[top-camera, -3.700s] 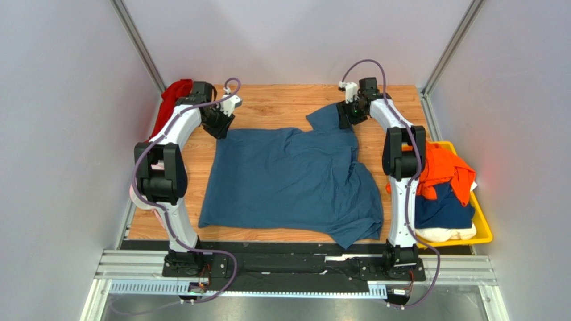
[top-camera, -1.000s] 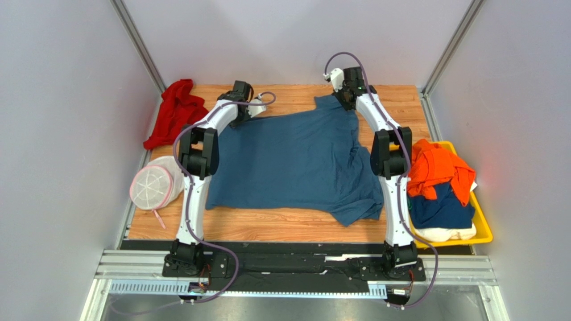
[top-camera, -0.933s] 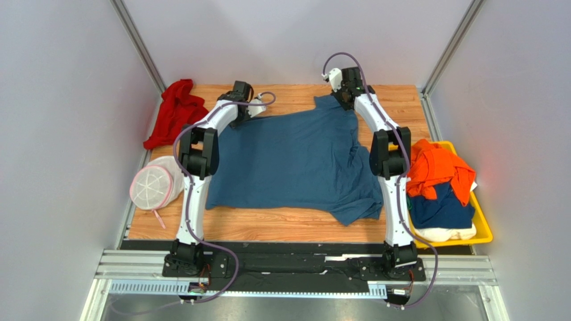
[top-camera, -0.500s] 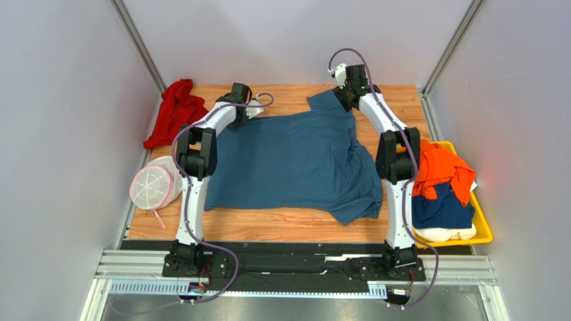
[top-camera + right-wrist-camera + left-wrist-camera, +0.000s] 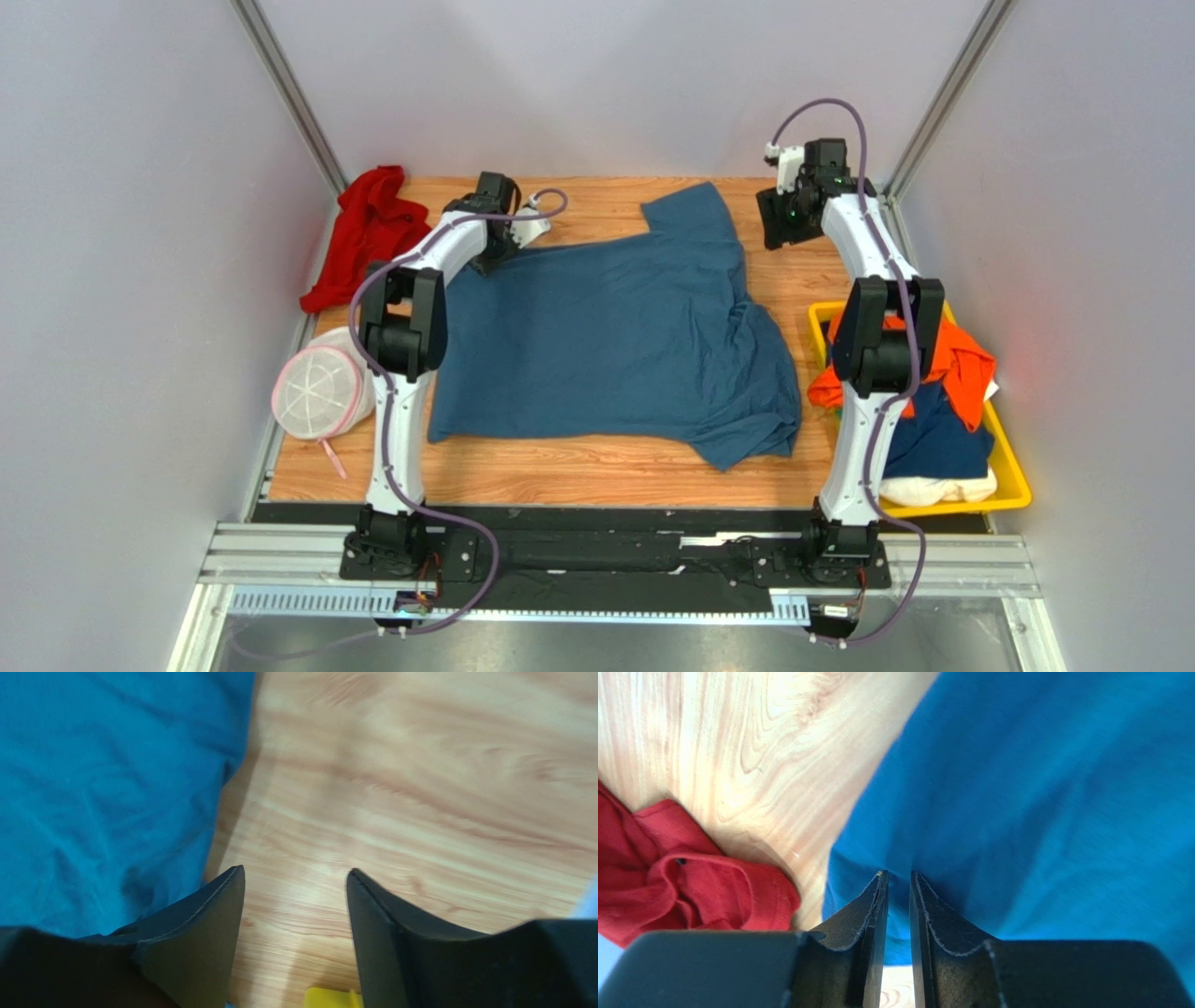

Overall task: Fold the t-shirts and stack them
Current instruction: Flatten out the tshirt

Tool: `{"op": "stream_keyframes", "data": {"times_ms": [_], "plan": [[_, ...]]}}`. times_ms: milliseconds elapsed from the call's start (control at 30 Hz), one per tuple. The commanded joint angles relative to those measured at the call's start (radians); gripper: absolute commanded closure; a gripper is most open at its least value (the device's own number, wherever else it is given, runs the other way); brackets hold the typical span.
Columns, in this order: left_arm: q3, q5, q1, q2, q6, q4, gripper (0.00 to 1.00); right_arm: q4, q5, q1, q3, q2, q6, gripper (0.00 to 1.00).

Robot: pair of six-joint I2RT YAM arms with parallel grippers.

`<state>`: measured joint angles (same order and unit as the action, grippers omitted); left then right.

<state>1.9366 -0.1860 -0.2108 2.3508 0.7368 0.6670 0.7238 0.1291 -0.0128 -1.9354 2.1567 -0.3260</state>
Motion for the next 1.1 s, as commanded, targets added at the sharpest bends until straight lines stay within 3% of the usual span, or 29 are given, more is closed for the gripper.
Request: {"op": "stream_keyframes", "data": {"times_ms": [0,67,100,233,733,833,933,967,1067], "plan": [[-0.024,0.092,0.002,-0.094,-0.05,0.031,0.71,0.144,0.139,0.027,-0.08,0.083,0.021,0.32],[-0.039,0.102,0.002,-0.11,-0.057,0.02,0.69,0.167,0.174,0.027,-0.094,0.104,0.022,0.27],[-0.041,0.105,0.002,-0.111,-0.062,0.017,0.64,0.169,0.182,0.027,-0.096,0.109,0.022,0.27],[-0.042,0.106,0.002,-0.12,-0.063,0.014,0.62,0.17,0.201,0.027,-0.108,0.137,0.028,0.27],[-0.051,0.083,0.002,-0.122,-0.042,0.02,0.6,0.175,0.316,0.027,-0.165,0.258,0.062,0.38],[-0.051,0.08,0.002,-0.117,-0.039,0.022,0.61,0.175,0.334,0.027,-0.172,0.265,0.064,0.51],[-0.051,0.082,0.002,-0.117,-0.043,0.023,0.61,0.187,0.31,0.028,-0.178,0.259,0.051,0.74],[-0.056,0.08,0.002,-0.119,-0.043,0.023,0.62,0.192,0.282,0.028,-0.177,0.255,0.041,0.86],[-0.067,0.077,0.002,-0.122,-0.039,0.017,0.63,0.203,0.197,0.025,-0.172,0.217,0.022,1.0]]}}
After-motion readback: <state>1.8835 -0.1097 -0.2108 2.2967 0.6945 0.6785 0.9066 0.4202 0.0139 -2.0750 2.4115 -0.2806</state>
